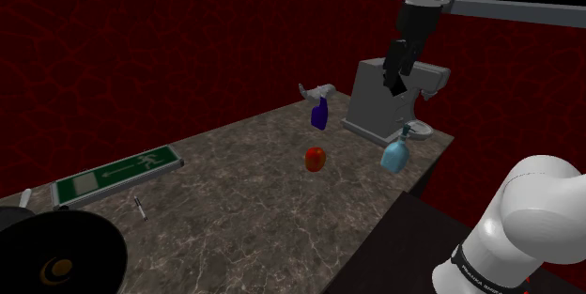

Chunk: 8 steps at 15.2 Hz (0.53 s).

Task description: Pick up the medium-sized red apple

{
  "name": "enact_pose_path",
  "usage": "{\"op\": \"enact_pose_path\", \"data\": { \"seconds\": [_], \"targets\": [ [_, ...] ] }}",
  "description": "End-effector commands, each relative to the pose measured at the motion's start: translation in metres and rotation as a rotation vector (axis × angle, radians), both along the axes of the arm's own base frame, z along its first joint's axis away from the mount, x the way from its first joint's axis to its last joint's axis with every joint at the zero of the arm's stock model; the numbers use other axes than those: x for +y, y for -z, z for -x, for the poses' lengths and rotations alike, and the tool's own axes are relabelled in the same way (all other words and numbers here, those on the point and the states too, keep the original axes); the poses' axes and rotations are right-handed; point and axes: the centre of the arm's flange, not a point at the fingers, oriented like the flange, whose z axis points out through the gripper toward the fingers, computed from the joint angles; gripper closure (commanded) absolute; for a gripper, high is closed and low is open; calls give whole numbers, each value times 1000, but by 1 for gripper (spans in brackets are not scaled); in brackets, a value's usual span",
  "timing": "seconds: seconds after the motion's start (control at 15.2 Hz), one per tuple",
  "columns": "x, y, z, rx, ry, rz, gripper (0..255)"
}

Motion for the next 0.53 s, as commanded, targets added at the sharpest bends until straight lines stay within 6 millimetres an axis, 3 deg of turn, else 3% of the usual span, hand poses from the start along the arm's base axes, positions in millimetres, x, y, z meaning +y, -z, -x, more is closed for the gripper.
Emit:
{"op": "enact_pose_path", "data": {
  "seconds": [0.0, 0.46],
  "targets": [
    [0, 0, 0, 0, 0, 0, 0],
    [-37, 65, -61, 25, -16, -40, 0]
  ]
}}
